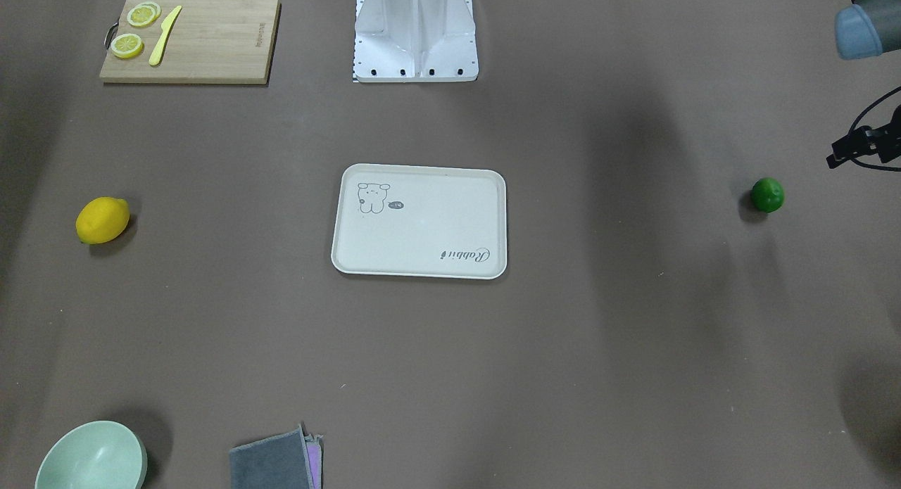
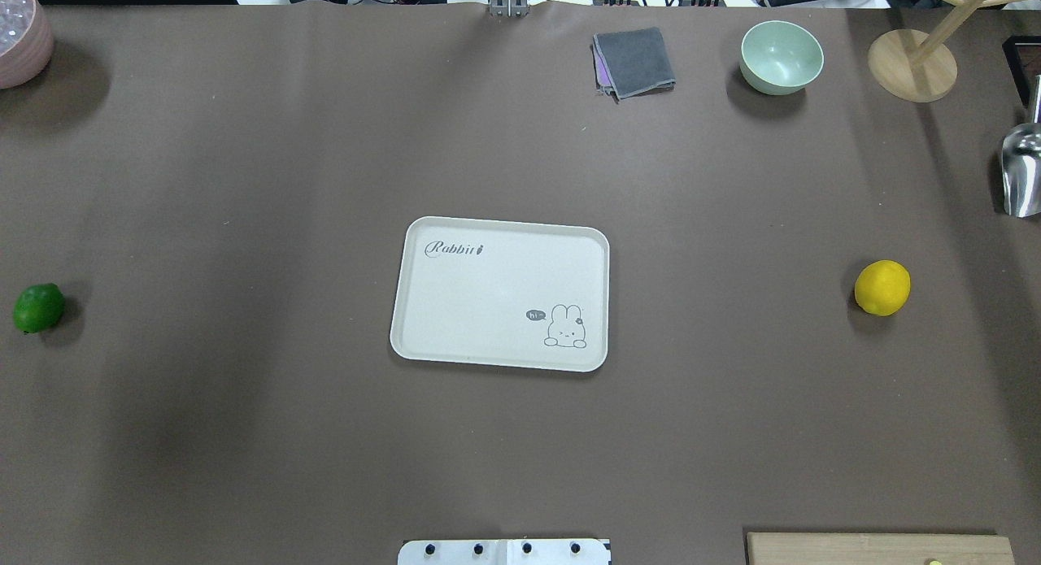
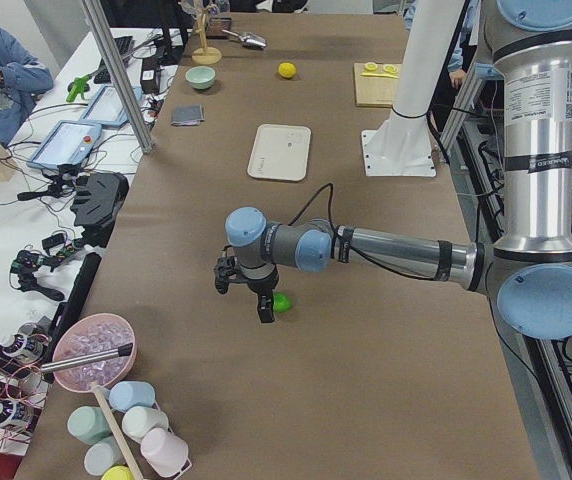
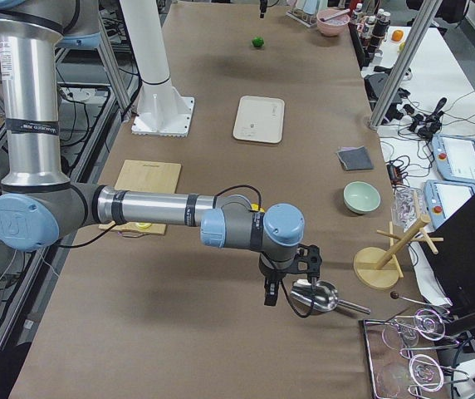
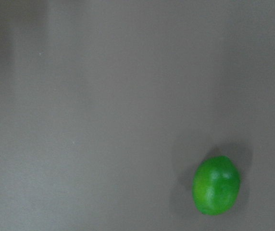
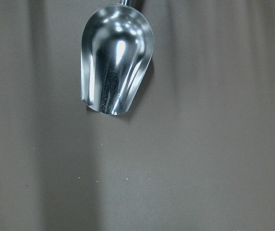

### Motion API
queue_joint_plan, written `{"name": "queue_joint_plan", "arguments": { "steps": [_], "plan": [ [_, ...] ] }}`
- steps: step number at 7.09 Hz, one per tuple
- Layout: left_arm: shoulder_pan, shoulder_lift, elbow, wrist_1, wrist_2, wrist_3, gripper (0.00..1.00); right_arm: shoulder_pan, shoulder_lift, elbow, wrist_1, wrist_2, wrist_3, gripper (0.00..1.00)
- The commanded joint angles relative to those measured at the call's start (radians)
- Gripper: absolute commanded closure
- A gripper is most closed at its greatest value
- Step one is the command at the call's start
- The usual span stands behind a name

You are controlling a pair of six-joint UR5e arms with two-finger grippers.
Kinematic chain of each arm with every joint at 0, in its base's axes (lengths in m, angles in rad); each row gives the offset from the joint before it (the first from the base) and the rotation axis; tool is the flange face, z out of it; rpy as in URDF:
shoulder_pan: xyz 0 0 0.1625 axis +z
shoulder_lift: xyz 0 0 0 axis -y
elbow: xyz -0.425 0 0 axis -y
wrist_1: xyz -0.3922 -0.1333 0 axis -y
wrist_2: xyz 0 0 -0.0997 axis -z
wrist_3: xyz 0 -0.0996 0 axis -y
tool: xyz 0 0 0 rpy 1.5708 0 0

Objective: Place all lemons on tray

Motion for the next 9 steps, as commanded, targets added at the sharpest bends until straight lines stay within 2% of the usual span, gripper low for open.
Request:
{"name": "queue_joint_plan", "arguments": {
  "steps": [1,2,3,4,5,6,7,8,9],
  "plan": [
    [0.081,0.072,0.004,-0.222,0.003,-0.205,0.03,-0.04,0.012,0.021,0.0,0.008,0.047,0.0],
    [0.09,0.074,0.011,-0.255,0.005,-0.249,0.04,-0.099,0.018,0.078,0.002,0.04,0.172,0.0],
    [0.105,0.074,0.013,-0.263,0.008,-0.27,0.04,-0.171,0.018,0.167,0.002,0.042,0.342,0.0],
    [0.124,0.066,0.017,-0.263,0.011,-0.293,0.04,-0.227,0.045,0.212,0.002,0.043,0.499,0.0],
    [0.15,0.045,0.046,-0.284,0.029,-0.316,0.05,-0.28,0.068,0.209,0.018,0.045,0.576,0.0],
    [0.159,0.019,0.094,-0.322,0.041,-0.317,0.07,-0.311,0.065,0.165,0.12,0.051,0.656,0.0],
    [0.168,-0.015,0.141,-0.35,0.043,-0.317,0.07,-0.344,0.061,0.101,0.299,0.06,0.797,0.0],
    [0.173,-0.061,0.172,-0.352,0.049,-0.328,0.07,-0.408,0.056,0.073,0.407,0.049,0.898,0.0],
    [0.194,-0.081,0.177,-0.355,0.049,-0.384,0.06,-0.449,0.055,0.073,0.414,0.017,0.924,0.0]
  ]
}}
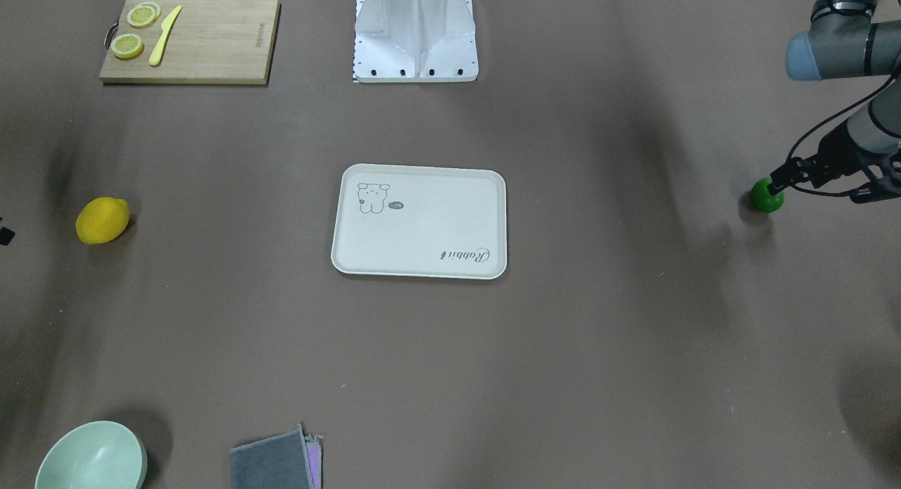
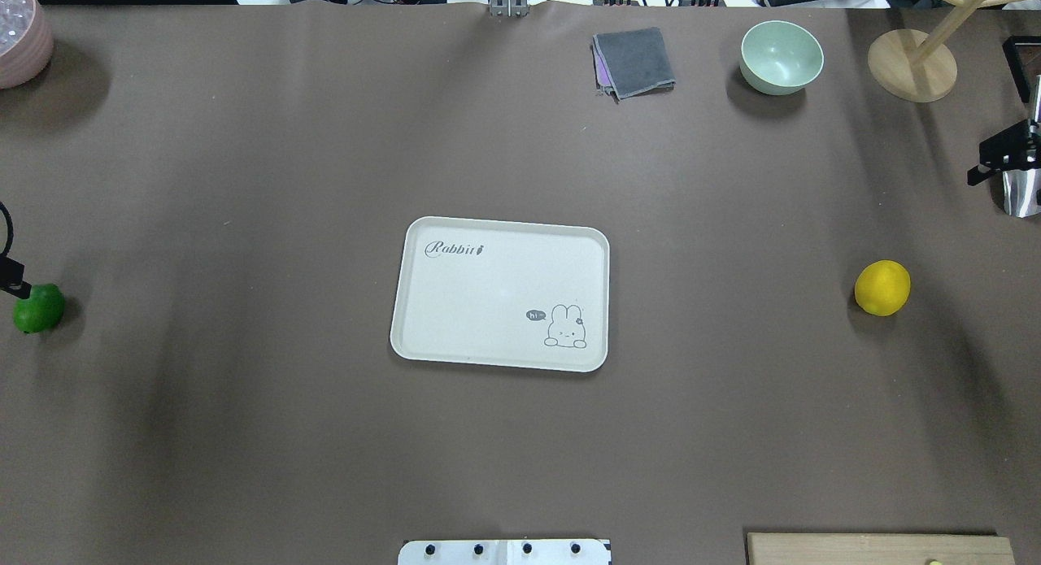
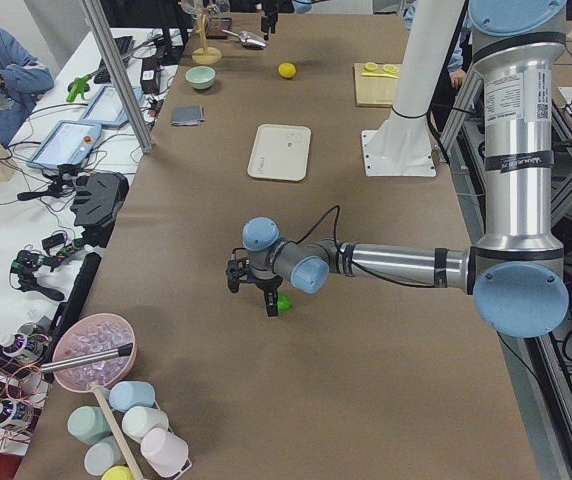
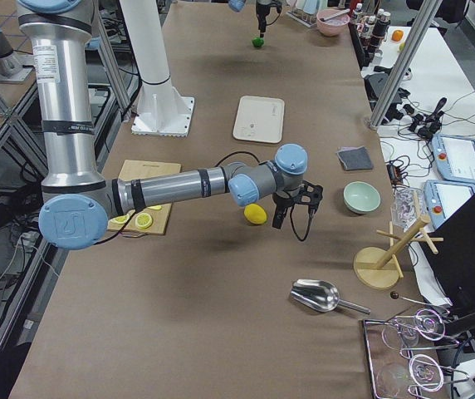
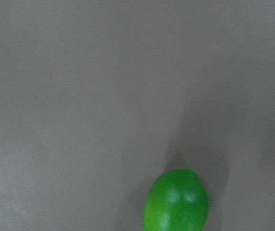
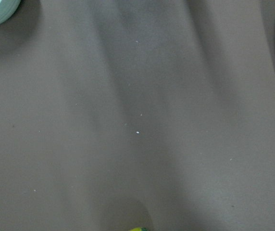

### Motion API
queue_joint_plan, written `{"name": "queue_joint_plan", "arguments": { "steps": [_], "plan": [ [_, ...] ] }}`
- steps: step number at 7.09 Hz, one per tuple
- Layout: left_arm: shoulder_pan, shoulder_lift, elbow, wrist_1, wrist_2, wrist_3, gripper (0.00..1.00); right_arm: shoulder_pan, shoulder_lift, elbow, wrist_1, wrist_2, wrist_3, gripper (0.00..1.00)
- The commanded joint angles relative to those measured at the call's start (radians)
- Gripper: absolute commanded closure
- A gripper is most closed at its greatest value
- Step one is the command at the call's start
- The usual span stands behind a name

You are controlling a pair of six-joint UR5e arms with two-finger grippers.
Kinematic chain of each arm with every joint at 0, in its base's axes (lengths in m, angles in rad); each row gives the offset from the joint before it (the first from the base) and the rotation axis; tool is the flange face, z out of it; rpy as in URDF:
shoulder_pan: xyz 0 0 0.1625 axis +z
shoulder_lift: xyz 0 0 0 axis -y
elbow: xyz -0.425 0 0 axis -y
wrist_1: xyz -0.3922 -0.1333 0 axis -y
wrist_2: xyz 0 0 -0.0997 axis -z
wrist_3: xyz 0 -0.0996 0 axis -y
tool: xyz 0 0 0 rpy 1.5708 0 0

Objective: Place all lemons on tray

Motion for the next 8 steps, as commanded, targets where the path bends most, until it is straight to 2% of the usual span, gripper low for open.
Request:
{"name": "queue_joint_plan", "arguments": {
  "steps": [1,3,5,6,7,8],
  "plan": [
    [0.036,-0.032,0.021,-0.022,0.004,-0.059,0.06,-0.064,-0.001,-0.02,0.058,-0.018,0.154,0.0],
    [0.069,0.015,0.021,-0.118,0.039,-0.093,0.05,-0.105,0.008,-0.017,0.0,0.005,0.307,0.0],
    [0.084,0.035,0.023,-0.157,0.043,-0.104,0.06,-0.162,0.008,-0.026,-0.017,0.007,0.328,0.0],
    [0.086,0.037,0.023,-0.157,0.047,-0.104,0.14,-0.204,0.008,-0.017,-0.058,-0.002,0.326,0.0],
    [0.086,0.047,0.021,-0.16,0.047,-0.104,0.35,-0.238,0.006,-0.011,-0.074,-0.005,0.326,0.0],
    [0.086,0.051,0.023,-0.175,0.047,-0.102,0.88,-0.254,0.003,-0.011,-0.076,-0.007,0.326,0.0]
  ]
}}
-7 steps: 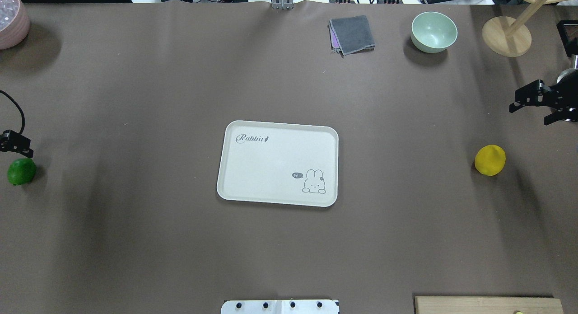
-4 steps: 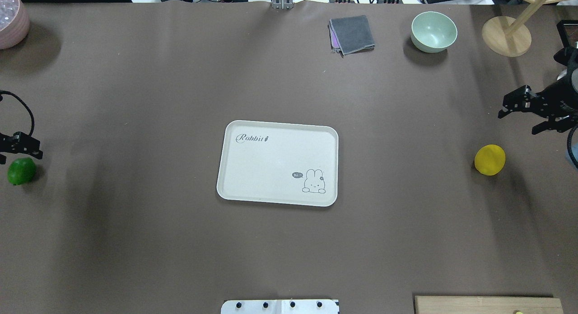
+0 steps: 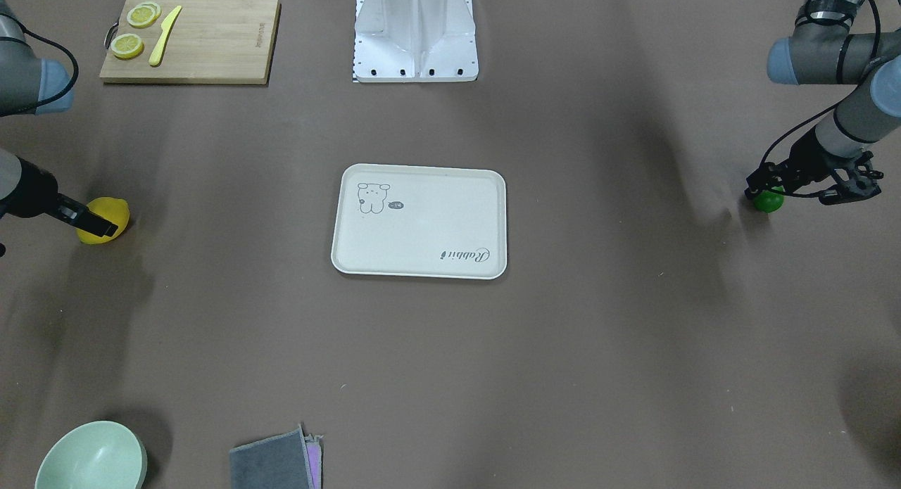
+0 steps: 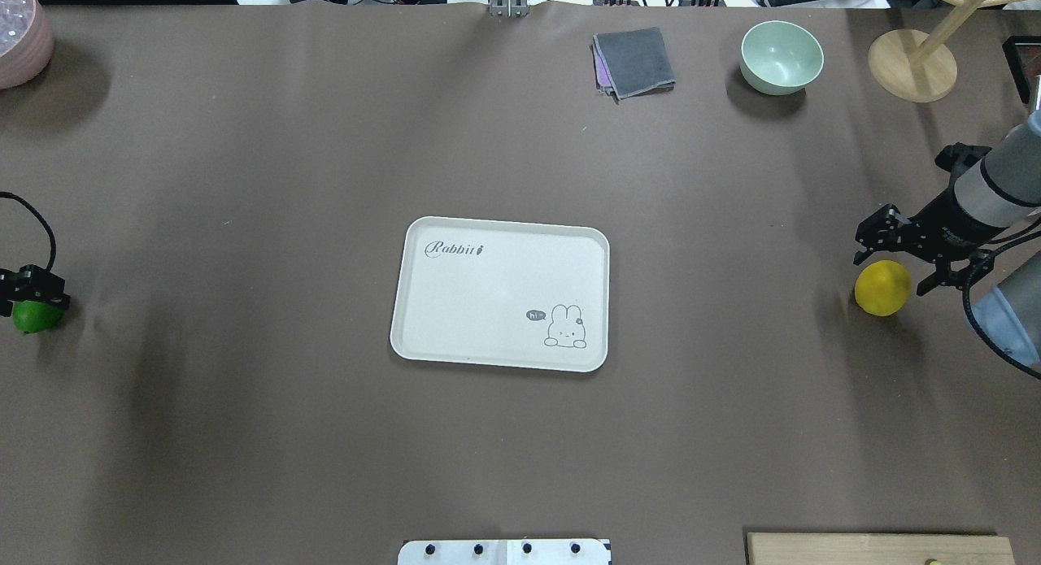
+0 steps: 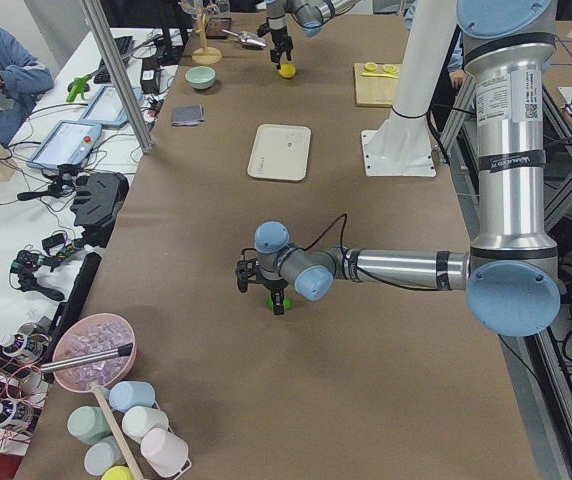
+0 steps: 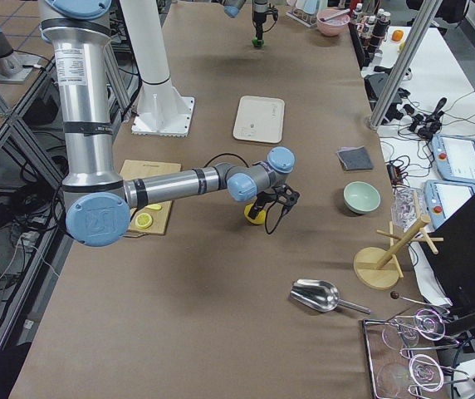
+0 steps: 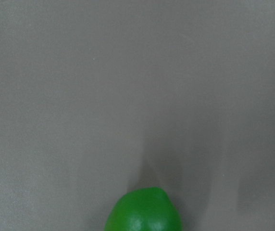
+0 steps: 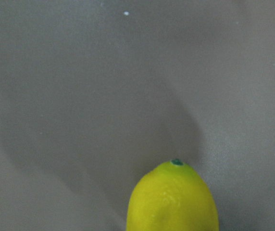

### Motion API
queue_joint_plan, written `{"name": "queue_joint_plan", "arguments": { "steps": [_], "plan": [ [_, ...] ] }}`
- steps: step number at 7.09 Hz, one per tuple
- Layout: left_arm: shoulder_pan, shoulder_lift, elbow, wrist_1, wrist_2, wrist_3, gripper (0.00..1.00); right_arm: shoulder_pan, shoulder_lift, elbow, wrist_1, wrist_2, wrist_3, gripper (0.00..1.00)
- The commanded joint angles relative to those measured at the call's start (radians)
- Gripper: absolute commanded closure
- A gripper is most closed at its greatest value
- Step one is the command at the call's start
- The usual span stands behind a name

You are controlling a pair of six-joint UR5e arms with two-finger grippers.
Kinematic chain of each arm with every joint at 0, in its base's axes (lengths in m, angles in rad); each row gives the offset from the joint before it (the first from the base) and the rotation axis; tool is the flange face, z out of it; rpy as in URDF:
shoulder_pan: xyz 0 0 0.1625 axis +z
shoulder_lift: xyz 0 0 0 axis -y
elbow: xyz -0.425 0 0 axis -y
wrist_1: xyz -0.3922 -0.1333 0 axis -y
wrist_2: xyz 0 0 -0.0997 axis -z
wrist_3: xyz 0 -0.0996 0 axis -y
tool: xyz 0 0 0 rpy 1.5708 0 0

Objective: Place all lemons on tray

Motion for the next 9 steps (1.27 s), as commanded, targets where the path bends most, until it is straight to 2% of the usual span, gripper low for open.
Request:
{"name": "queue_joint_plan", "arguments": {
  "steps": [1,4,6,7,8,9],
  "plan": [
    [0.001,0.011,-0.001,-0.013,0.001,0.004,1.0,-0.043,-0.003,0.004,-0.03,-0.009,0.001,0.0],
    [-0.001,0.005,-0.033,0.008,-0.019,0.01,1.0,-0.051,-0.009,0.0,-0.038,-0.037,-0.018,0.0],
    [-0.005,-0.029,-0.181,0.231,-0.076,0.013,1.0,-0.054,-0.004,-0.012,-0.038,-0.066,-0.038,0.0],
    [-0.005,-0.106,-0.228,0.375,-0.076,0.012,1.0,-0.054,-0.001,-0.015,-0.038,-0.071,-0.038,0.0],
    [0.001,-0.209,-0.254,0.505,-0.065,-0.005,1.0,-0.051,-0.001,-0.016,-0.036,-0.072,-0.039,0.07],
    [0.048,-0.29,-0.257,0.569,-0.065,-0.069,1.0,-0.053,0.0,-0.014,-0.036,-0.075,-0.039,0.59]
  ]
}}
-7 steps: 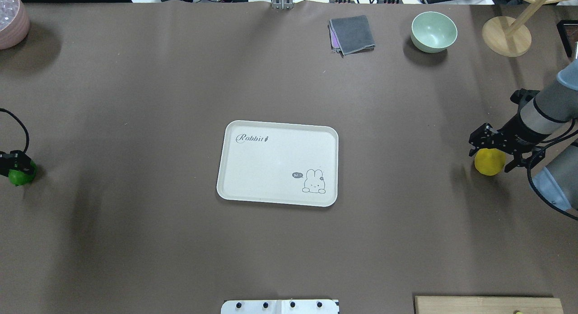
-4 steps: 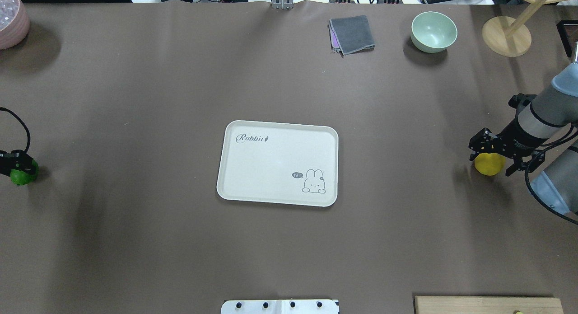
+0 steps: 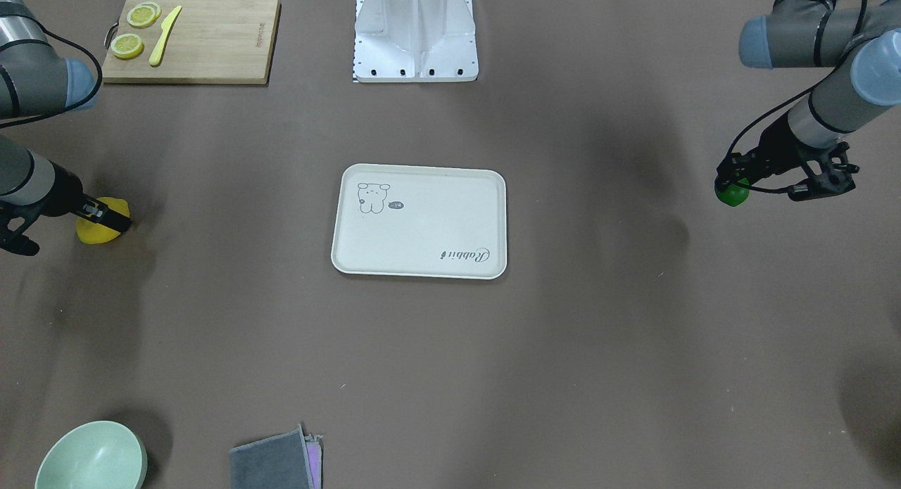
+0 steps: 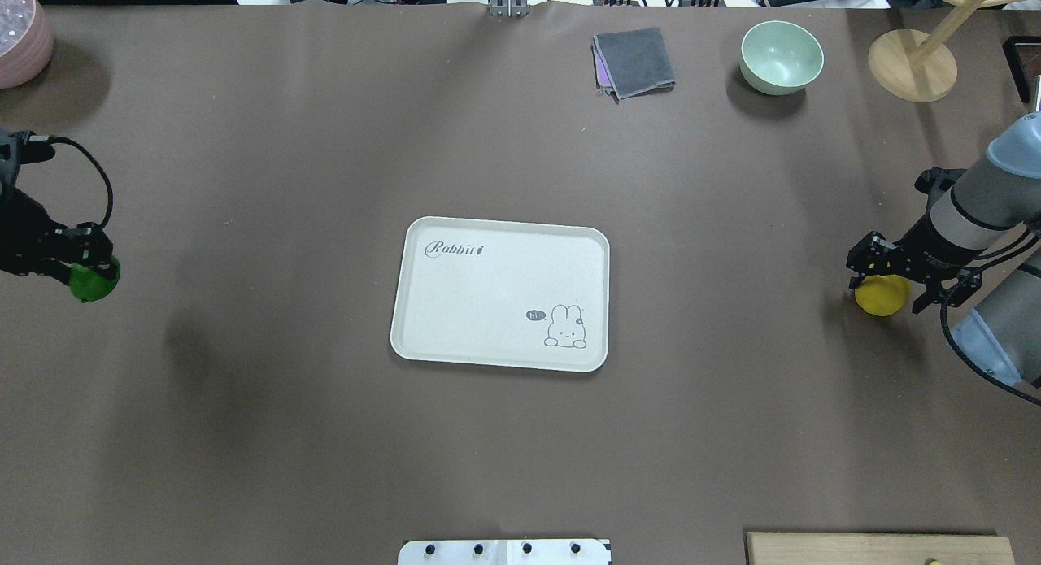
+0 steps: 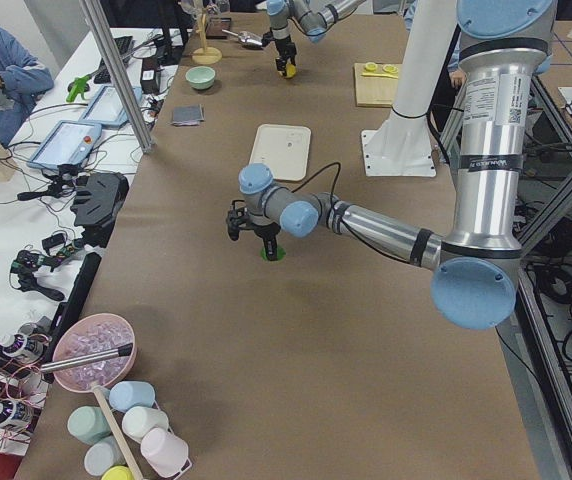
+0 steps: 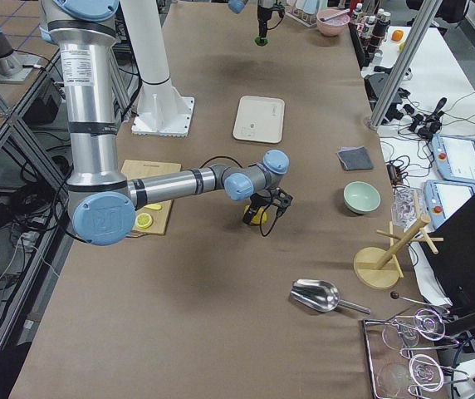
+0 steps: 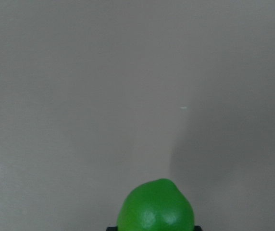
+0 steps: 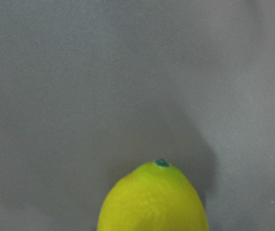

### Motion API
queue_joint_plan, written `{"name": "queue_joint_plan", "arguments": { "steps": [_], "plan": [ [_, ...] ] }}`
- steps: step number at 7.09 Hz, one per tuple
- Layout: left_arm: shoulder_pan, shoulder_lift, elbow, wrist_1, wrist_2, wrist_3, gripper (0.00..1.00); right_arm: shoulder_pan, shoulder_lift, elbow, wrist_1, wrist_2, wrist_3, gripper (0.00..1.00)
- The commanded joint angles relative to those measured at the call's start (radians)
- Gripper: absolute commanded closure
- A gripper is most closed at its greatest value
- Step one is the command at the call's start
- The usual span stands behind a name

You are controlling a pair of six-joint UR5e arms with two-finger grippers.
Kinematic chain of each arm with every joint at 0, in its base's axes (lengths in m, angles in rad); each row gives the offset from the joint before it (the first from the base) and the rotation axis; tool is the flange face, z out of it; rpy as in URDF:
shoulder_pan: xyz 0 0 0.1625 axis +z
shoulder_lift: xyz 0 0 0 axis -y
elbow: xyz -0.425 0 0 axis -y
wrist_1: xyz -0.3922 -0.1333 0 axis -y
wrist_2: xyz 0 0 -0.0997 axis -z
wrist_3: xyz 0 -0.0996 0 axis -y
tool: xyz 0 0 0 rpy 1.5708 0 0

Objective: Place all lemons on tray

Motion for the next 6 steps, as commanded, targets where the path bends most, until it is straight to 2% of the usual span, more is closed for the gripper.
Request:
{"name": "queue_joint_plan", "arguments": {
  "steps": [1,3,5,6],
  "plan": [
    [0.118,-0.186,-0.01,0.136,0.027,-0.156,1.0,0.002,0.003,0.003,0.001,-0.003,-0.001,1.0],
    [0.218,-0.342,0.011,0.248,0.112,-0.268,1.0,0.053,0.031,0.022,-0.047,0.044,-0.009,1.0],
    [0.29,-0.414,0.023,0.259,0.128,-0.4,1.0,0.08,0.135,0.095,-0.171,0.045,-0.016,1.0],
    [0.33,-0.453,0.032,0.259,0.148,-0.481,1.0,0.077,0.172,0.138,-0.168,0.029,-0.019,1.0]
  ]
}}
